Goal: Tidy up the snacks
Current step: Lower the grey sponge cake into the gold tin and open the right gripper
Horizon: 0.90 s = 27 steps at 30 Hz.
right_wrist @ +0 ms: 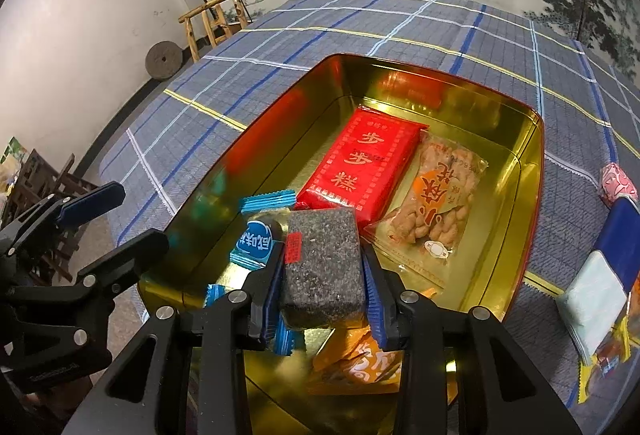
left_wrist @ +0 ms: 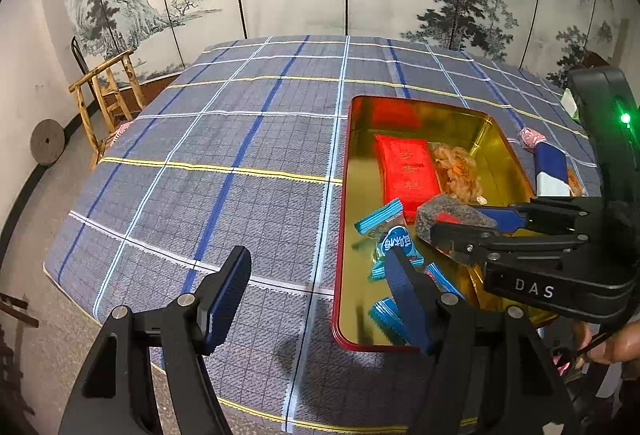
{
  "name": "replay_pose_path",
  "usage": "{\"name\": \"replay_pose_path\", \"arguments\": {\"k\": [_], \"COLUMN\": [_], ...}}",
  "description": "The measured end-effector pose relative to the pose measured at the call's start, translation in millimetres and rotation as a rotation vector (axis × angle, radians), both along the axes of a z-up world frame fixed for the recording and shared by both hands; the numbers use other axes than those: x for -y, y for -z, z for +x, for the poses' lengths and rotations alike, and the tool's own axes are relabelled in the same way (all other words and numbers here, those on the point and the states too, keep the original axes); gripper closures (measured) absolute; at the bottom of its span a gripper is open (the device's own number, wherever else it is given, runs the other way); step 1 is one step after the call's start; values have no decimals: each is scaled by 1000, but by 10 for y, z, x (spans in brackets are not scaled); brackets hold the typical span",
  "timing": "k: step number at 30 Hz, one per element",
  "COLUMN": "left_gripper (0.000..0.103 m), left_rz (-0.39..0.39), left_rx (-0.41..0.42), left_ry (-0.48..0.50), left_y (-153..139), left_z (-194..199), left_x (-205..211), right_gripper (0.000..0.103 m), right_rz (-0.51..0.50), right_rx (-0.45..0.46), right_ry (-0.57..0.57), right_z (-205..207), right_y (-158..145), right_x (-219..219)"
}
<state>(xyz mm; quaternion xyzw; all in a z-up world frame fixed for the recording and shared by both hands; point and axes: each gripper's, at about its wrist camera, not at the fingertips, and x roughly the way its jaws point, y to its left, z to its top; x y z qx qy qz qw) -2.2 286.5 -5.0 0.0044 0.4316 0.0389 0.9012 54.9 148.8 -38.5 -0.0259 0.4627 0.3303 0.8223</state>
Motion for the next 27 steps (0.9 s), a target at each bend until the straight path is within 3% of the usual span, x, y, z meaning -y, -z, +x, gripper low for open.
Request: {"name": "replay_pose_path", "arguments": {"k": [27], "left_gripper": [38], "left_rz": [25], "left_rx": [-6], "left_ry": [14], "left_y": [12], "left_z": [-22], "left_x": [108], "right_gripper": [61], "right_rz": [120], "right_rx": [16], "right_ry": [25], "right_z": [-207], "right_y": [-238], "right_x": [301]}}
